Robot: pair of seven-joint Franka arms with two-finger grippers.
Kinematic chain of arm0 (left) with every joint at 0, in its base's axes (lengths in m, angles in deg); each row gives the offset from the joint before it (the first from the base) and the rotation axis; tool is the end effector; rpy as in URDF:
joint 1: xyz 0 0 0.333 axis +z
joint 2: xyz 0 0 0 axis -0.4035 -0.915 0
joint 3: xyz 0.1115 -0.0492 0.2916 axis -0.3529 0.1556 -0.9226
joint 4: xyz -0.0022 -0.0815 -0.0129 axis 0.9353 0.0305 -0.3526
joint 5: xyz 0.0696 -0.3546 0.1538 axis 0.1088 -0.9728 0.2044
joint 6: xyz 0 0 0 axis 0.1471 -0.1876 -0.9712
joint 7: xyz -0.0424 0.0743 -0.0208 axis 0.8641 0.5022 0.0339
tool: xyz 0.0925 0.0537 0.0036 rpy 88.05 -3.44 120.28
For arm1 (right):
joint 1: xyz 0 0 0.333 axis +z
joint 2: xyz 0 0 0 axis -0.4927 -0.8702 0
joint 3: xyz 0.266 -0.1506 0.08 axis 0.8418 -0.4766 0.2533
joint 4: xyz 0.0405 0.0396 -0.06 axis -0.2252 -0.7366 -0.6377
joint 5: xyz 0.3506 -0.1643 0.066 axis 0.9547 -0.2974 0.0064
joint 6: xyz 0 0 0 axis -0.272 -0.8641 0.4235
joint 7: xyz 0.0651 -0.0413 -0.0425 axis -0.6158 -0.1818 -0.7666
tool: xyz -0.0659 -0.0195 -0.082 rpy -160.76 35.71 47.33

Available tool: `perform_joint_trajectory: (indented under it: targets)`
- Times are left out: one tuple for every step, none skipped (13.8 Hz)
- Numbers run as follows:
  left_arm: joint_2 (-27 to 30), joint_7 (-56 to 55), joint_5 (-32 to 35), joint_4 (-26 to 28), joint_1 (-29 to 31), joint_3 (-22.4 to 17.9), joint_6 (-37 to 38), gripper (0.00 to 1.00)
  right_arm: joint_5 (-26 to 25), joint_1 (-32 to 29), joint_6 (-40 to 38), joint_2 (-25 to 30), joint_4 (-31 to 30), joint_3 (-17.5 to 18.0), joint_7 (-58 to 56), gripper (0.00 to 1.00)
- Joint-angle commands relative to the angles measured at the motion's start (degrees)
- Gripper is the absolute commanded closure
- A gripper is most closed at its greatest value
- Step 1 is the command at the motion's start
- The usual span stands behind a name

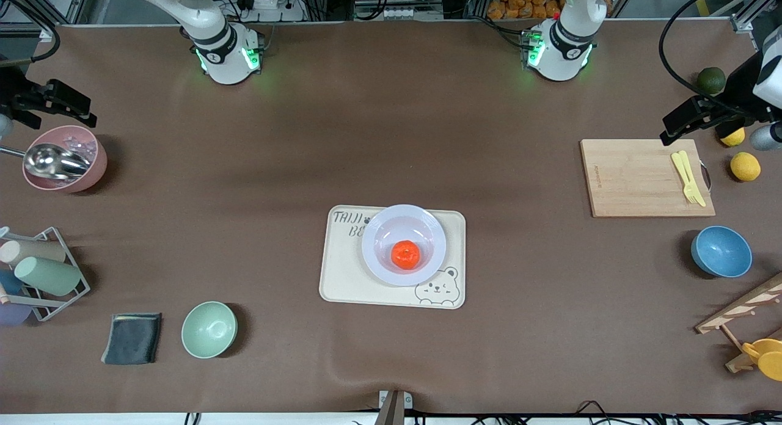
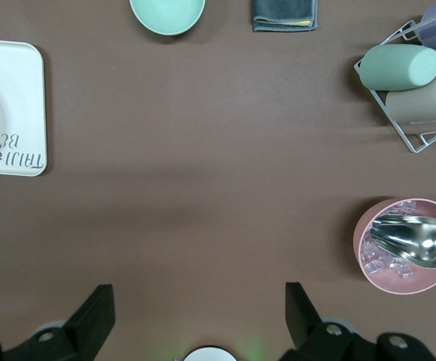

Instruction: Place orange and plate with both arms

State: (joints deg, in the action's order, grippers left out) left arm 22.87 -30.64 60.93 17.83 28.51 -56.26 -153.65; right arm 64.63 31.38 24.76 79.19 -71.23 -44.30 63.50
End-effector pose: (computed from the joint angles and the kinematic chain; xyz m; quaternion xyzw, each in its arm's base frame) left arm 0.5453 -0.0504 0.6568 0.9973 0.0730 0.0079 0.0078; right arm 0.5189 -0.0120 0.6495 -0.9994 -0.0105 0.0343 0.0025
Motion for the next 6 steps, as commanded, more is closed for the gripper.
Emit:
perform_joint_trajectory:
  targets:
    - [-0.6, 1.3, 1.1, -1.1, -0.1, 0.3, -0.1, 0.0, -1.1, -1.0, -0.5, 0.7, 0.0, 1.2, 1.2, 0.0]
    - [-0.6, 1.4, 1.1, -1.0, 0.1, 0.3, 0.0, 0.0, -1.1, -1.0, -0.5, 0.7, 0.0, 1.2, 1.2, 0.0]
    - [-0.6, 1.4, 1.1, -1.0, 0.3, 0.3, 0.1, 0.0, -1.2, -1.0, -0.5, 0.7, 0.0, 1.2, 1.2, 0.0]
    - [-0.5, 1.4, 1.1, -1.1, 0.3, 0.3, 0.1, 0.0, -1.2, -1.0, -0.5, 0.7, 0.0, 1.2, 1.2, 0.0]
    - [-0.5, 1.4, 1.2, -1.0, 0.2, 0.3, 0.1, 0.0, -1.1, -1.0, -0.6, 0.6, -0.1, 1.2, 1.3, 0.0]
    - [-0.5, 1.5, 1.2, -1.0, 0.3, 0.3, 0.1, 0.0, -1.1, -0.8, -0.6, 0.6, -0.1, 1.4, 1.4, 0.0]
